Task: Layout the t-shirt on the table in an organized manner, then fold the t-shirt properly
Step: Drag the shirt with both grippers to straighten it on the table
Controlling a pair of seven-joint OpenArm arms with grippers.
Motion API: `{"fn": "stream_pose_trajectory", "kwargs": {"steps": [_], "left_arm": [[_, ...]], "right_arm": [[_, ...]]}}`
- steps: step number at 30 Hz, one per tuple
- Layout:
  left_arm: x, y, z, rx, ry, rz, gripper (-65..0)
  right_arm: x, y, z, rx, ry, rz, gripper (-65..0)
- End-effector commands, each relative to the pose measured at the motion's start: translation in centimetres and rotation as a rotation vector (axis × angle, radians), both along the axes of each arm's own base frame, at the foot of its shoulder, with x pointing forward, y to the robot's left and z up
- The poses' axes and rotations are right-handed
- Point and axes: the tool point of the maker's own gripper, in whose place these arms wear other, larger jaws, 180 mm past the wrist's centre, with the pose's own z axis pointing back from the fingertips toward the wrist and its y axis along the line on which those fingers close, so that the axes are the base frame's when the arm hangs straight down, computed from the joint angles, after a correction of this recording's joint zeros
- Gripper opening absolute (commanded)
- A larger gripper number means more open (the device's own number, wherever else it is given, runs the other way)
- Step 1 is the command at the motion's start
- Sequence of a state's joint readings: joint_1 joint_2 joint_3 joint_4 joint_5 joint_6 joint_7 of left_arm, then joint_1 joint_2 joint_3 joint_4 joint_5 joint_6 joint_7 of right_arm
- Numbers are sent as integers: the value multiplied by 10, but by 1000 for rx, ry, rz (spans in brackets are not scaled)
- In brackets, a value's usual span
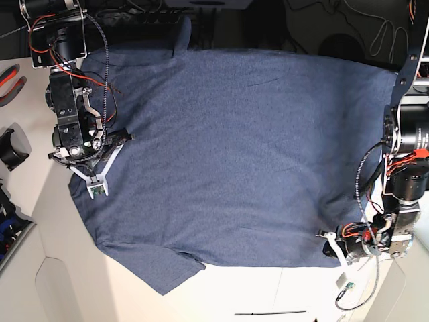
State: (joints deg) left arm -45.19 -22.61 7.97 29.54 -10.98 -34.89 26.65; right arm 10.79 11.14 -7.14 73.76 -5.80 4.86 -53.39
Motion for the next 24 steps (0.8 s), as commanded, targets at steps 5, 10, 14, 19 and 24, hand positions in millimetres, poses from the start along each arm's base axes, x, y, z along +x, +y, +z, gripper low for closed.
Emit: {"fn": "stream_pose_trajectory", "kwargs": {"steps": [5, 10, 14, 19, 24], "left_arm": [[-40, 18, 18, -63, 261, -38, -650], [-91, 32, 4, -147, 433, -34, -650], [-132, 40, -35, -149, 524, -14, -650], [-153, 44, -74, -101, 477, 9, -650], [-150, 57, -89, 18, 419, 29, -650]], "right_arm": [[-2, 2, -1, 19, 13, -3, -650], [-2, 2, -1, 19, 13, -3, -650], [-2, 2, -1, 18, 13, -3, -650], [-2, 2, -1, 19, 14, -3, -650], [-2, 2, -1, 19, 14, -3, -650]]}}
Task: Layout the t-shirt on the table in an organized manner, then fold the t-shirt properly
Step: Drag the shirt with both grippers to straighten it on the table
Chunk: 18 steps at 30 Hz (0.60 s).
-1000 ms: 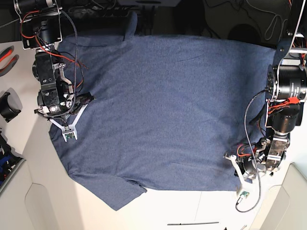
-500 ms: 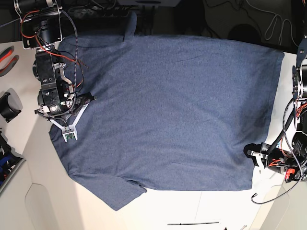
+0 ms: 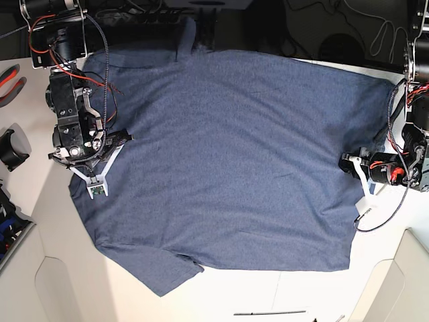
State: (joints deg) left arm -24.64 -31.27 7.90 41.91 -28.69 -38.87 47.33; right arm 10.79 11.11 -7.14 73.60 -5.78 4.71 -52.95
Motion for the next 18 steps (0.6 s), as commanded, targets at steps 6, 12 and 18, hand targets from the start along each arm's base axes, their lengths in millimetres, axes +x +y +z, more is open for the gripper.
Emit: {"fn": "stream_pose_trajectory", "kwargs": {"steps": [6, 12, 18], "left_arm": [[23, 21, 4, 174, -78, 18, -650], [44, 7, 7, 222, -158, -4, -650], [56, -10, 9, 210, -193, -21, -650]], "right_arm": [[-1, 2, -1, 19, 11, 0, -650], [14, 10, 5, 58, -80, 18, -650], [36, 19, 19, 117, -161, 22, -650]]}}
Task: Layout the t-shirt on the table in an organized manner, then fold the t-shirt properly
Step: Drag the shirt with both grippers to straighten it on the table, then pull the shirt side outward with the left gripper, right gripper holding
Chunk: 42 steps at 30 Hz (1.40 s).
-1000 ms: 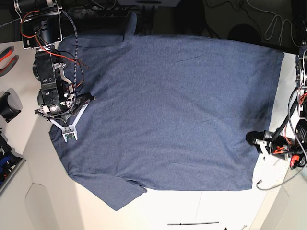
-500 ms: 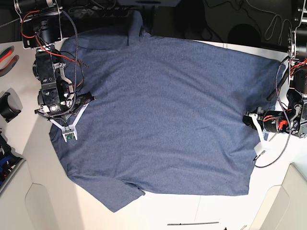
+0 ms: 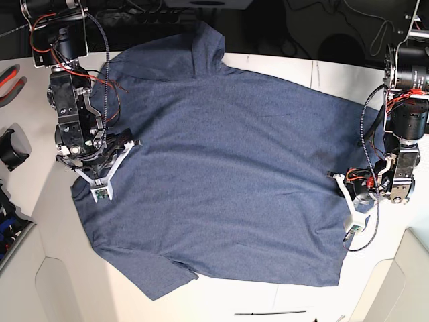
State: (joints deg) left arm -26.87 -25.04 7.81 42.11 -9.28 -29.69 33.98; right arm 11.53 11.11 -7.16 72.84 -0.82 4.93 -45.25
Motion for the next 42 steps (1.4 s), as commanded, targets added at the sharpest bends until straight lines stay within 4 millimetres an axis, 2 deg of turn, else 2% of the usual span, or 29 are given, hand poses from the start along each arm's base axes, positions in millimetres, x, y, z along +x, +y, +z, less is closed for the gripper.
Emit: {"fn": "stream_pose_trajectory", "kwargs": {"steps": [1, 4, 8, 16, 22, 26, 31, 34, 37, 42], "left_arm": [[7, 1, 6, 9, -10, 0, -650], [8, -5, 6, 0, -11, -6, -650], [8, -3, 6, 4, -10, -5, -650], [9, -2, 7, -1, -24, -1, -650], [11, 0, 8, 2, -38, 11, -650], [11, 0, 8, 1, -38, 10, -650], [11, 0, 8, 2, -37, 11, -650], [11, -2, 8, -1, -37, 9, -650], [12, -4, 8, -5, -44, 8, -650], [18, -1, 12, -4, -84, 28, -650]], "right_arm": [[18, 1, 16, 8, -52, 7, -650], [38, 1, 32, 8, -95, 6, -650], [57, 1, 50, 7, -140, 5, -650], [64, 0, 56, 0, -162, 7, -650], [65, -34, 43, -129, -180, -87, -650], [68, -41, 26, -131, -152, -96, -650], [68, -55, -6, -120, -88, -123, -650], [72, -61, -17, -116, -74, -115, -650], [77, -59, -20, -92, -57, -86, -650], [95, -50, -6, -16, -104, -114, -650]]}}
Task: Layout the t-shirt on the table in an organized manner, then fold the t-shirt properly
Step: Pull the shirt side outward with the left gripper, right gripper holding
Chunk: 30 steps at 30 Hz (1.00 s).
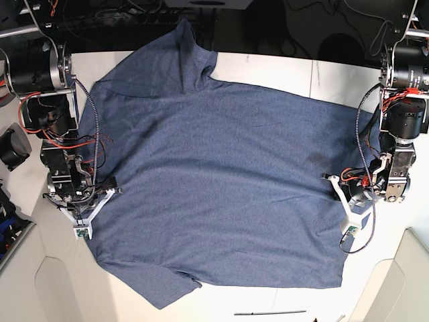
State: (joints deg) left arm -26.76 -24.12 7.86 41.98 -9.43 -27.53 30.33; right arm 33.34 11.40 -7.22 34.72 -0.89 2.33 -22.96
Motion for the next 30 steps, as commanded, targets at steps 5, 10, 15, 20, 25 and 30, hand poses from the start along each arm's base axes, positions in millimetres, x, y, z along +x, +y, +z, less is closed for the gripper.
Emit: {"fn": "stream_pose_trajectory", "kwargs": {"steps": [5, 10, 15, 20, 25, 30], "left_arm": [[36, -7, 40, -106, -220, 21, -650], [64, -30, 101, -226, -441, -14, -650], [74, -44, 156, -309, -576, -88, -650], [68, -28, 175, -357, -625, -38, -650], [43, -9, 163, -383, -623, -8, -650], [17, 23, 150, -469, -642, 136, -650]], "right_arm": [[28, 9, 30, 29, -146, 18, -650], [46, 0, 63, -17, -259, -45, -650], [58, 0, 98, -65, -354, -49, -650], [49, 4, 130, -124, -463, -18, -650], [11, 15, 160, -153, -577, 48, -650], [-41, 17, 179, -234, -594, 118, -650]]}}
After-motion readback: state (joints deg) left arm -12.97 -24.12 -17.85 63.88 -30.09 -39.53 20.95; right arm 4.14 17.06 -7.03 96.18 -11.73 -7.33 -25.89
